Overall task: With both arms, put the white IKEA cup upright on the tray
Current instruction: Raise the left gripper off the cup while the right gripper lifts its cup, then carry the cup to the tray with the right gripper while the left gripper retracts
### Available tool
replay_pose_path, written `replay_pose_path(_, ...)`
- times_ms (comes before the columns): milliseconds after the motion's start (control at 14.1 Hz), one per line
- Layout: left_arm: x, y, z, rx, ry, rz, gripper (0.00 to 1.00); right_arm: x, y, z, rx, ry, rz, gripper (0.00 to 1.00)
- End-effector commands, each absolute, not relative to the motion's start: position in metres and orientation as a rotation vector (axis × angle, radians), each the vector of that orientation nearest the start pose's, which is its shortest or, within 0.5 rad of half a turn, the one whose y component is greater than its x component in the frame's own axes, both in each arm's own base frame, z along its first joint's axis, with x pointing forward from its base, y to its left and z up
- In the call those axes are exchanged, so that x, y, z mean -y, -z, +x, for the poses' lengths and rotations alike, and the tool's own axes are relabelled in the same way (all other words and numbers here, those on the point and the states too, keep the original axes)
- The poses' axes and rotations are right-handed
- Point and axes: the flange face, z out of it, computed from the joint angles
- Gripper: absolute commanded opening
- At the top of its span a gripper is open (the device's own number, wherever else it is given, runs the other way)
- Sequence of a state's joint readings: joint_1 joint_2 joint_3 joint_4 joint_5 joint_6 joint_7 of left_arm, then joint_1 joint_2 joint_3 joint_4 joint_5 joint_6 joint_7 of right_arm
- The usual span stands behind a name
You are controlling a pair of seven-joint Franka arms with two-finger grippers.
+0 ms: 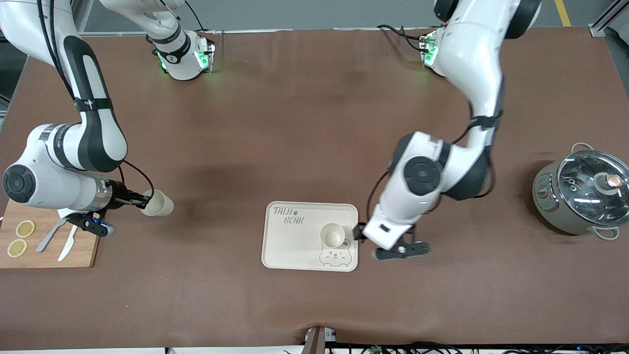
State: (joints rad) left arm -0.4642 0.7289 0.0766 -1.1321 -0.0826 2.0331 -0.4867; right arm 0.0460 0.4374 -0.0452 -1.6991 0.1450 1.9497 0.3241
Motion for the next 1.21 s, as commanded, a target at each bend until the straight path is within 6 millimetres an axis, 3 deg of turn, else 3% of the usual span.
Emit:
replay_pose_path(0,0.239,-0.427,0.688,0.107,0.159,-3.292,1.0,-0.04,-0.327,0.661,-0.651,-0.301,-2.966,0.0)
replay_pose_path(142,0.196,-0.437,0.689,0.092,0.168,-3.295,1.0,-0.055,-0.327,0.665,-0.682,-0.293,-2.961,0.0)
replay_pose_path(355,0.159,-0.432,0.692,0.059,0.154,-3.285,1.0,-0.074,-0.327,0.669,-0.716,-0.285,-2.959,0.0)
replay_pose_path(497,0.155,-0.438,0.692,0.065,0.167,-3.284,1.0,-0.085,-0.32,0.668,-0.729,-0.3,-2.964,0.0)
replay_pose_path(923,0.139,-0.451,0.697,0.074,0.236,-3.24,1.0,-0.123,-0.322,0.677,-0.806,-0.272,-2.953,0.0)
replay_pose_path(1136,0.136,-0.469,0.702,0.105,0.307,-3.242,1.0,-0.153,-0.319,0.68,-0.855,-0.274,-2.926,0.0)
